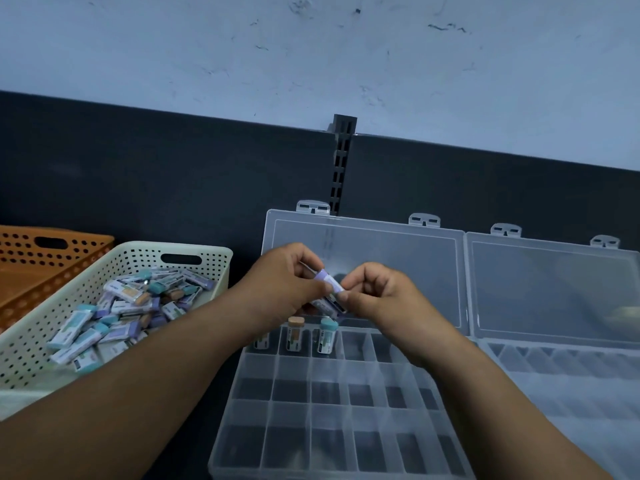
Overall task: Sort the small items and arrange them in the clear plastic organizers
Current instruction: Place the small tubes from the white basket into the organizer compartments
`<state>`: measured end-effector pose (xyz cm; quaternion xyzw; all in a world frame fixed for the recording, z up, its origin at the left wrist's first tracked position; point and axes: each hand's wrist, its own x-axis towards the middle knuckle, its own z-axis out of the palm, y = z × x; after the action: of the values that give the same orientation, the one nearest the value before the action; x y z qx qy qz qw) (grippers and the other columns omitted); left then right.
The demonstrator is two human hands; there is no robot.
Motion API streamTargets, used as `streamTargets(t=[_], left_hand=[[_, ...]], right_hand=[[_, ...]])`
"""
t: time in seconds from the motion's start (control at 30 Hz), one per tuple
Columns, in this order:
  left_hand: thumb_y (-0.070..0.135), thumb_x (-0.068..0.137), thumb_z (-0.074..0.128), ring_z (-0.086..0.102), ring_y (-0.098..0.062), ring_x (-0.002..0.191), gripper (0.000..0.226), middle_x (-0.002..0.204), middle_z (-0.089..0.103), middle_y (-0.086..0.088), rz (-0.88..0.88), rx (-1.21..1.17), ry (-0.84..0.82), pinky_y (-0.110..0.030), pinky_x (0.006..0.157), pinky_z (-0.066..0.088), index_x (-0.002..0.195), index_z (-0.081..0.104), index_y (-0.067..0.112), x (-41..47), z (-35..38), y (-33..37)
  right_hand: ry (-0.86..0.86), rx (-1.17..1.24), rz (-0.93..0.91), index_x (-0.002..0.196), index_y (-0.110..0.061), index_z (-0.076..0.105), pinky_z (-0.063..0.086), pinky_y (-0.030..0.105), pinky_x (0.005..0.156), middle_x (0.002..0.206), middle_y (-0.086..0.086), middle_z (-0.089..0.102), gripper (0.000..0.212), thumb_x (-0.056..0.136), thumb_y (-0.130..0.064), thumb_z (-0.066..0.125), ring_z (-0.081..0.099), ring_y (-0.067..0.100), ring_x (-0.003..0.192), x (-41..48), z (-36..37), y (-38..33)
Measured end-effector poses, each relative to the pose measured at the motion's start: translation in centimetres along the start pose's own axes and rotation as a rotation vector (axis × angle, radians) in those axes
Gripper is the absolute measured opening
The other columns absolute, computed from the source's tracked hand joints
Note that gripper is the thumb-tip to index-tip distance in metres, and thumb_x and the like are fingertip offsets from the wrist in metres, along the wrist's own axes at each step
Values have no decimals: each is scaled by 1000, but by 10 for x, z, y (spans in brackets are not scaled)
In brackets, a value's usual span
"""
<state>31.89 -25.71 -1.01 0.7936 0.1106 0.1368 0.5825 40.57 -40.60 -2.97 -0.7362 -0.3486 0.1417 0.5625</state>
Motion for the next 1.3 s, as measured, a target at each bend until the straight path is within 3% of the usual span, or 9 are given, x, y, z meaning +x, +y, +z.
streamTargets(t=[0.1, 0.2, 0.3, 0.4, 0.53, 0.67, 0.9, 1.1, 1.3], left_hand=[[9, 83, 71, 67, -14, 60, 14, 77, 71, -7, 27, 73, -5, -28, 57, 53, 88, 58, 10, 0, 8, 2], [6, 82, 71, 70, -21, 71, 15, 80, 71, -10, 59, 114, -42, -34, 66, 59, 89, 58, 10, 1, 17, 7], [4, 82, 70, 70, -24, 79, 21, 88, 72, -11, 48, 133, -58, -34, 74, 57, 98, 59, 13, 2, 21, 9], [2, 86, 66, 67, -17, 75, 22, 91, 71, -7, -4, 69, -66, -21, 65, 55, 103, 59, 14, 4, 21, 7], [-5, 87, 61, 64, -16, 70, 26, 89, 66, -10, -59, -21, -84, -20, 61, 56, 108, 60, 9, 5, 22, 3], [-11, 87, 56, 63, -19, 75, 29, 92, 61, -13, -75, 0, -100, -13, 55, 52, 100, 64, 14, 3, 24, 3], [2, 89, 59, 59, -17, 72, 13, 83, 61, -8, -60, 35, -100, -24, 64, 51, 93, 64, 13, 5, 20, -3], [13, 89, 64, 58, -11, 71, 4, 92, 71, -12, 27, 196, -101, -11, 51, 44, 86, 66, 10, 9, 24, -3], [21, 86, 67, 64, -12, 76, 6, 81, 71, 2, 132, 497, -107, -28, 73, 53, 82, 70, 19, 25, 40, -8]], right_hand=[[-45, -153, -18, 109, -9, 61, 47, 34, 71, 76, 10, 61, 20, 89, -7, 65, 54, 18, 72, -4, -6, -5], [-122, -327, -55, 128, -32, 53, 50, 28, 68, 81, 14, 59, 42, 92, -11, 61, 53, 12, 70, -10, -15, -13], [-101, -278, -49, 121, -38, 54, 46, 18, 66, 77, 4, 54, 46, 92, -2, 55, 50, 8, 69, -16, -28, -16], [-2, -167, 15, 116, -29, 58, 45, 20, 67, 74, 4, 51, 40, 91, 1, 55, 51, 7, 65, -18, -47, -7], [81, -249, 69, 97, -23, 59, 46, 28, 70, 68, 1, 55, 18, 91, -6, 62, 54, 11, 64, -16, -58, 14], [105, -440, 65, 85, -11, 58, 46, 21, 63, 72, 1, 62, 11, 87, -5, 67, 56, 6, 60, -9, -54, 32], [37, -698, 33, 66, -29, 52, 39, 11, 54, 62, -12, 57, 33, 80, -3, 67, 52, -6, 56, -8, -45, 52], [26, -723, 20, 66, -30, 52, 38, 11, 54, 64, -12, 56, 31, 80, -6, 66, 51, -7, 59, -7, -43, 56], [67, -628, 26, 80, -15, 61, 39, 8, 56, 64, -16, 55, 15, 78, -7, 74, 50, -6, 57, -7, -48, 57]])
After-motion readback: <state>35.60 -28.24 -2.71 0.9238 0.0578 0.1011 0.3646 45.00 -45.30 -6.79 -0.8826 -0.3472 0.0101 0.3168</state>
